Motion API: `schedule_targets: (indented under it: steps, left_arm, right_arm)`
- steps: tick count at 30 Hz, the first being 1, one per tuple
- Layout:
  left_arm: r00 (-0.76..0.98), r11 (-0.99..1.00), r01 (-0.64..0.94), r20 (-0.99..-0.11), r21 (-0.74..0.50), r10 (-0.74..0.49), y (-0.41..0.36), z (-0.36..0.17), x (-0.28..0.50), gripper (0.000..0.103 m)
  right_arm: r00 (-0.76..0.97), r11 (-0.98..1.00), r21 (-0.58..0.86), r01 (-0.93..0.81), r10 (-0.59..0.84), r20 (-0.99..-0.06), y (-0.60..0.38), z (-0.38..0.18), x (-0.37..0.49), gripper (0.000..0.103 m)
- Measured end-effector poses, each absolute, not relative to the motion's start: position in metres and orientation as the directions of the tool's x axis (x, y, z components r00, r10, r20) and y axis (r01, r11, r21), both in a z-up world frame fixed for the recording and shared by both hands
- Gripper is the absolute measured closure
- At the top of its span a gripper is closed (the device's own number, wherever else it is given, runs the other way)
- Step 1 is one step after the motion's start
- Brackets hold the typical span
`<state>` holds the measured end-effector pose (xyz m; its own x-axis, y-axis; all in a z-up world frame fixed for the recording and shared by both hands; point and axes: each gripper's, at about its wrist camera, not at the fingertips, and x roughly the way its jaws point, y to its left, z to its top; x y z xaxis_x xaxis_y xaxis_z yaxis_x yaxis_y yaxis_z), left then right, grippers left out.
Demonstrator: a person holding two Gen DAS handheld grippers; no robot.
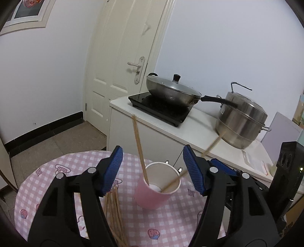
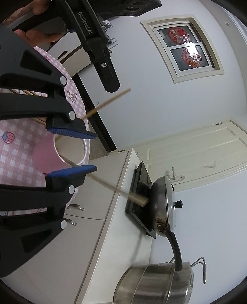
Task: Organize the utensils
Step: 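Open both tools to release the chopsticks into the cup, then move the left tool to the pile and grasp a chopstick while the right tool grasps another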
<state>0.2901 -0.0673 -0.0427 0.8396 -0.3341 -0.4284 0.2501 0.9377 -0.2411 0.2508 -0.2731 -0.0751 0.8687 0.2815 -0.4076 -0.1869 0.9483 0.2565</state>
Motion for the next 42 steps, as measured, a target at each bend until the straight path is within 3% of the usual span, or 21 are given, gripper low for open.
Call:
schedule_targets:
  steps: [8,15,24,37,42]
  left_arm:
    - [0.835,0.944,0.246,-0.446,-0.220,-0.321,-0.047,-0.036,0.260,0.037]
    - [0.799,0.955,0.217,-0.525,-0.204,-0.293,-0.010,-0.046,0.234,0.037]
    - [0.727,0.969,0.133,-0.644,-0.208,-0.238,0.032,-0.081,0.230,0.037]
    - [0.543,0.964,0.010,-0.808,-0.266,-0.229,0.049,-0.155,0.286,0.038]
    - [0.492,0.959,-0.033,-0.840,-0.282,-0.230,0.048,-0.177,0.315,0.052]
  right_arm:
    - [0.867,0.946,0.257,-0.198,0.291,-0.405,-0.270,-0.066,0.227,0.070]
    - [0.840,0.939,0.245,-0.241,0.329,-0.433,-0.248,-0.068,0.207,0.068]
    - [0.763,0.924,0.220,-0.314,0.383,-0.521,-0.202,-0.093,0.204,0.067]
    - [0.617,0.911,0.203,-0.358,0.394,-0.682,-0.154,-0.145,0.248,0.068]
    - [0.582,0.910,0.203,-0.360,0.389,-0.714,-0.144,-0.160,0.266,0.068]
